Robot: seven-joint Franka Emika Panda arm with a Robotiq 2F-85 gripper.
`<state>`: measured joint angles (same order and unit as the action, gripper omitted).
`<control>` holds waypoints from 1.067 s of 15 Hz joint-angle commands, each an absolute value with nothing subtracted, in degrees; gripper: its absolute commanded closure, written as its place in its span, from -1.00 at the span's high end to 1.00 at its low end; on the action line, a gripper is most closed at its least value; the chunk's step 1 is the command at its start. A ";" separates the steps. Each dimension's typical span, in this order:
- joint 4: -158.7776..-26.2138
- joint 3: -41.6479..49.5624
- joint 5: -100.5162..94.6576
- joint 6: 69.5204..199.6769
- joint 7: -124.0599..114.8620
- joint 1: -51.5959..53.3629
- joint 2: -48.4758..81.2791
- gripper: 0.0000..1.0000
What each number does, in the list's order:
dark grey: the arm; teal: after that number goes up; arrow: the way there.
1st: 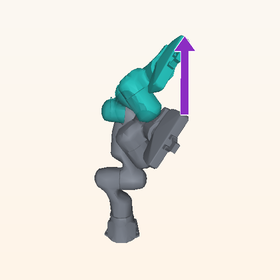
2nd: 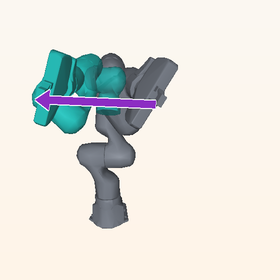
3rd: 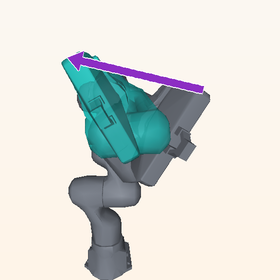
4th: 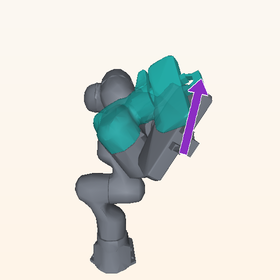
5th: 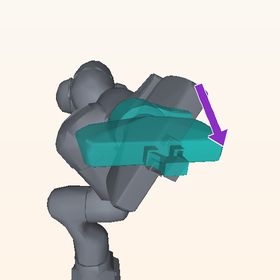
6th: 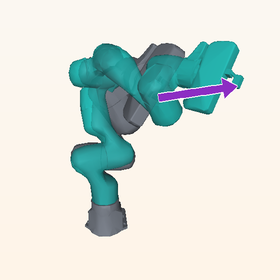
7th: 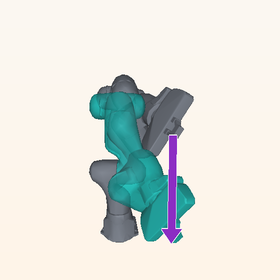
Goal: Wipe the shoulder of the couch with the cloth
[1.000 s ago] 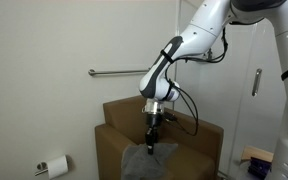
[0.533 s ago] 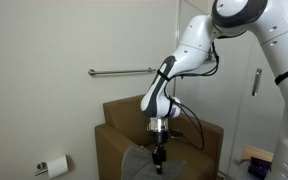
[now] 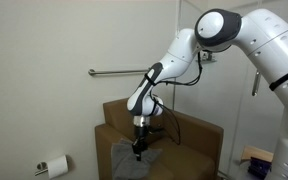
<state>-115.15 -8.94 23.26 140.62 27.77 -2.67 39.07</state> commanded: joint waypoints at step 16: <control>-95.52 -9.25 13.48 159.62 17.29 -6.80 42.39 -0.91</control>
